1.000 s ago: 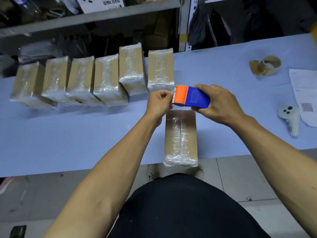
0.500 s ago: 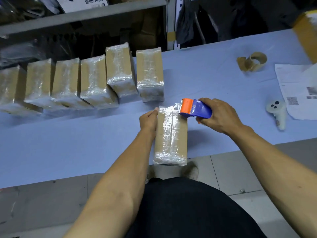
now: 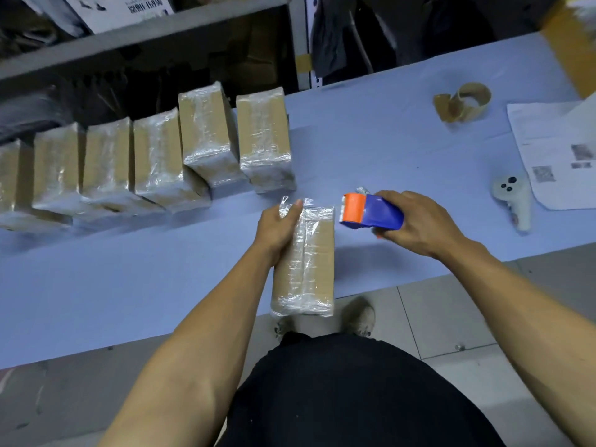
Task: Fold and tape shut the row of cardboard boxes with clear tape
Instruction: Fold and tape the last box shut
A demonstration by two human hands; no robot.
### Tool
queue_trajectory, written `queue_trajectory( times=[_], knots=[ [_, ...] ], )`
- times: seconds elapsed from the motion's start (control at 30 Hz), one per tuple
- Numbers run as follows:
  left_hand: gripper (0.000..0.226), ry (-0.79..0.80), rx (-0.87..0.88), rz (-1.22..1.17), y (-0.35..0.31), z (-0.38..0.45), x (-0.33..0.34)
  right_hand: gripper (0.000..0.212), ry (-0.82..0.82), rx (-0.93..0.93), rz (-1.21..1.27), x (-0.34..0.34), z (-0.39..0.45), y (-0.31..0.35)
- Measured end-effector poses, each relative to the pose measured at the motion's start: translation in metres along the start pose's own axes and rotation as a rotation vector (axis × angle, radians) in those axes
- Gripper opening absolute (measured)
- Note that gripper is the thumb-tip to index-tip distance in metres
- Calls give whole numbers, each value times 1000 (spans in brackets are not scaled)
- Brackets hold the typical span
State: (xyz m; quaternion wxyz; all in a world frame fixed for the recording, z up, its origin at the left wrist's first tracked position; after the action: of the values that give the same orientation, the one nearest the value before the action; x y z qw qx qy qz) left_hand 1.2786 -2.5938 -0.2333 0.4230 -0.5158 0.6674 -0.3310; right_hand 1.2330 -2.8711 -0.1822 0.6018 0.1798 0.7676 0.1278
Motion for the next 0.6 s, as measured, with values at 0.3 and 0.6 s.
queue_trajectory(
  times=[0.3, 0.6],
  knots=[
    [49, 21, 17, 72, -10, -5, 7, 54, -65, 46, -406, 20, 19, 36],
    [57, -101, 36, 48, -5, -14, 6, 86, -65, 246, -503, 53, 28, 34]
  ],
)
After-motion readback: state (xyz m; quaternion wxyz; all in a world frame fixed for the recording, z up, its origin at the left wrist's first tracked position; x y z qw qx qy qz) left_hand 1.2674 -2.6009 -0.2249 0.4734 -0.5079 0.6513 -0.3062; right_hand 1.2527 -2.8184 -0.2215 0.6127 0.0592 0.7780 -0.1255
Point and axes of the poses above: each hand's wrist, its own z-axis towards the middle knuckle, its own x-axis out of the palm, y = z × x, the point moved 2 cm from there along z, towards the middle knuckle, and after that the axes turned 8 degrees about x, right-handed, at the moved point
